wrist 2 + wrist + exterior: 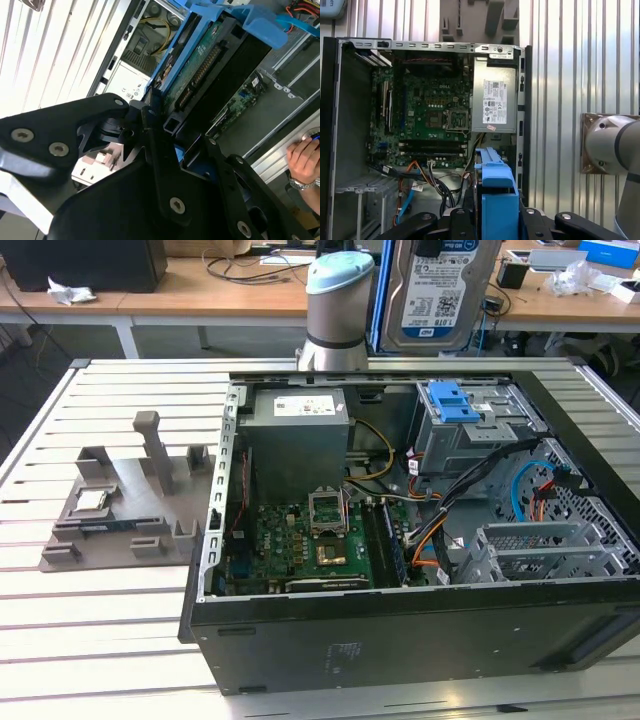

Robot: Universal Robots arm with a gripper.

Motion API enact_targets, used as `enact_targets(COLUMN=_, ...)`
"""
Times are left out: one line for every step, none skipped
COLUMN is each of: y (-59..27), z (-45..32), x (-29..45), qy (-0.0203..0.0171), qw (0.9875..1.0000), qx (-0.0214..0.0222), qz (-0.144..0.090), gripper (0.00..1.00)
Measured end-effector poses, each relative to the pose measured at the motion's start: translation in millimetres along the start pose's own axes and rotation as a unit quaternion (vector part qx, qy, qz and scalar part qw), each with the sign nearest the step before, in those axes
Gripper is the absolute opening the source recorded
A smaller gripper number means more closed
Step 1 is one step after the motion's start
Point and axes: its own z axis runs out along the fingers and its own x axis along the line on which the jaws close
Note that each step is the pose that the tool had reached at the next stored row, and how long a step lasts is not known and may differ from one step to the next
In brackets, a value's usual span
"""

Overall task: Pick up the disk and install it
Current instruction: 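Pick up the disk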

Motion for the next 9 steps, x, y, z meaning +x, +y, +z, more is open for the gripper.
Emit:
enact_targets(y=-0.8, z=-0.1, x=0.5, qy=0.0000, qw=1.0000, qx=0.0000, qz=0.000, gripper=0.37)
enact_targets(y=-2.1, z=-0.1, x=1.3, qy=0.0000, qw=1.0000, qx=0.0000, qz=0.000, gripper=0.37)
enact_targets(y=-3.0, z=-0.2, x=1.9, qy=0.0000, qw=1.0000, qx=0.0000, qz=0.000, gripper=0.37)
enact_targets(y=-4.3, z=-0.2, x=2.7, qy=0.0000, qw=1.0000, qx=0.0000, qz=0.000, gripper=0.37)
enact_targets(y=-5.2, z=-0.3, x=3.3, qy=0.0000, qw=1.0000, qx=0.0000, qz=0.000, gripper=0.37)
enact_targets(y=-6.0, z=-0.4, x=3.9, qy=0.0000, qw=1.0000, qx=0.0000, qz=0.000, gripper=0.37)
enact_targets(y=-7.4, z=-0.5, x=4.8, qy=0.0000, qw=1.0000, qx=0.0000, qz=0.000, gripper=0.37)
enact_targets(y=-8.8, z=-0.5, x=5.8, qy=0.0000, qw=1.0000, qx=0.0000, qz=0.000, gripper=0.37)
enact_targets(y=-10.1, z=-0.6, x=6.7, qy=0.0000, qw=1.0000, qx=0.0000, qz=0.000, gripper=0.37)
